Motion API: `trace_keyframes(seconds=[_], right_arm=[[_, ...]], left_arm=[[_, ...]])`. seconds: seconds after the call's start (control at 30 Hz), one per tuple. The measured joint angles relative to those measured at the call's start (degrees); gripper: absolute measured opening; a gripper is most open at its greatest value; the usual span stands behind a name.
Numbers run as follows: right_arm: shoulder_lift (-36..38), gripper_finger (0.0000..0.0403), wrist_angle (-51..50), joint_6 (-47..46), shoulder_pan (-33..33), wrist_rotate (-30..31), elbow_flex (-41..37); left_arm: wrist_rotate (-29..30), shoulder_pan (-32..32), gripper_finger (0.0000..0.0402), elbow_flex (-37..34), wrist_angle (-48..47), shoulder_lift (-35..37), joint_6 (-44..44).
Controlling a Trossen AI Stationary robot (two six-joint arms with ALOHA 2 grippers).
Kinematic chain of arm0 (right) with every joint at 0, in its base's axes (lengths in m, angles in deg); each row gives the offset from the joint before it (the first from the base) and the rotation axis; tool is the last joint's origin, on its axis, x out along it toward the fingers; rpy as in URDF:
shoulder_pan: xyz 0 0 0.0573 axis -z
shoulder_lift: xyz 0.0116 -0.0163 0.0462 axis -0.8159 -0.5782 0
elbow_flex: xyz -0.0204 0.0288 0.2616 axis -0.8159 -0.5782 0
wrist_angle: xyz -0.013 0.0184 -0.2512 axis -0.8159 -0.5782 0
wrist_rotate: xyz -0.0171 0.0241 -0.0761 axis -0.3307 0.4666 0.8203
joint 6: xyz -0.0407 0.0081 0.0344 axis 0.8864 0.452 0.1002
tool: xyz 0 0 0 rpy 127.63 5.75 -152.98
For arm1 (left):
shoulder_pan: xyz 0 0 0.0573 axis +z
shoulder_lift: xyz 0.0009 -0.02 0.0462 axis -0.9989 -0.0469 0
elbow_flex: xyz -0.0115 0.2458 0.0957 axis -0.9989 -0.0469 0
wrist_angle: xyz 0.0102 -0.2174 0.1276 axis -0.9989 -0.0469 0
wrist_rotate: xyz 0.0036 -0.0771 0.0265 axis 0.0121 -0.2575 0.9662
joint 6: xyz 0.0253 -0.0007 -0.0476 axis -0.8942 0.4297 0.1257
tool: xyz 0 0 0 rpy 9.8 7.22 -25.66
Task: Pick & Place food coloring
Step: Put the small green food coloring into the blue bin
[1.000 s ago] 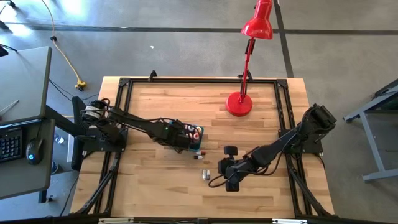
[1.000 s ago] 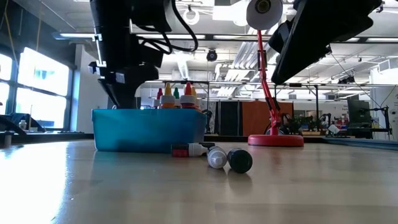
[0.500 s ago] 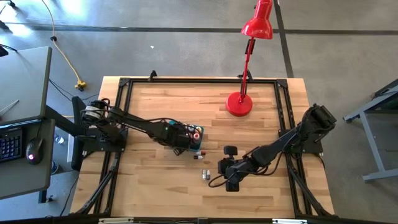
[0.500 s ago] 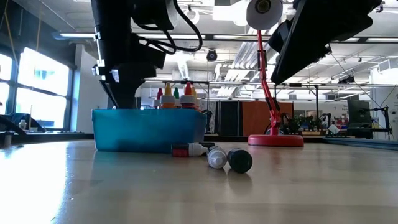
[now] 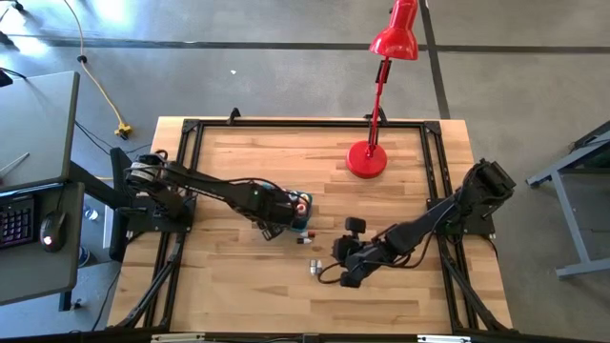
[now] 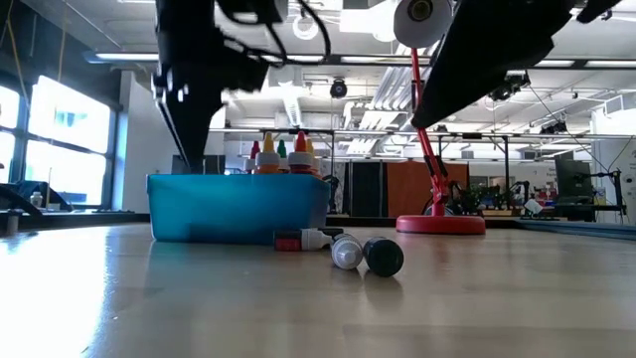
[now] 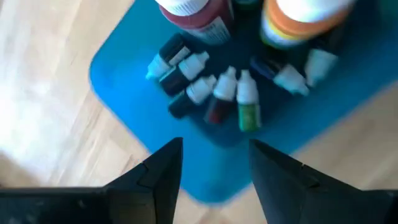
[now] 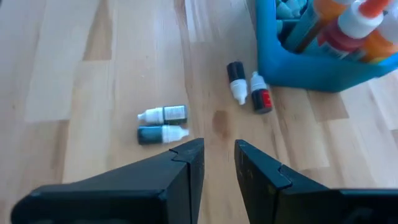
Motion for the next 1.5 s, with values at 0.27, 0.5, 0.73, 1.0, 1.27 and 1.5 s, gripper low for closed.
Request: trace_keyframes(seconds=[0.27, 0.5, 0.73, 1.0, 1.27, 1.5], right_arm=[[-0.6, 0.0082, 3.1, -1.8, 0.5, -0.3, 0.0], [-4.7, 0.0097, 13.7, 3.7, 1.3, -4.1, 0.0], [-8.6, 0.015, 17.3, 7.1, 2.8, -9.4, -0.1], [-8.8, 0.0188, 17.0, 26.4, 1.7, -16.7, -0.3], [-12.4, 0.019, 23.5, 34.0, 3.6, -22.7, -0.3], [-14.7, 0.019, 21.3, 36.8, 5.6, -22.3, -0.3]], left_arm=[[0.9, -1.6, 0.0168, 17.6, -14.6, 0.1, 1.8], [13.9, -10.7, 0.0167, 30.0, -26.7, 1.1, 6.2], [22.1, -24.7, 0.0167, 29.9, -26.2, 2.9, 15.8], [31.8, -37.4, 0.0167, 29.8, -26.3, 0.4, 27.4], [34.8, -40.2, 0.0167, 26.1, -25.8, -2.6, 37.2], [28.6, -38.8, 0.0167, 9.8, -15.8, -1.6, 49.2]])
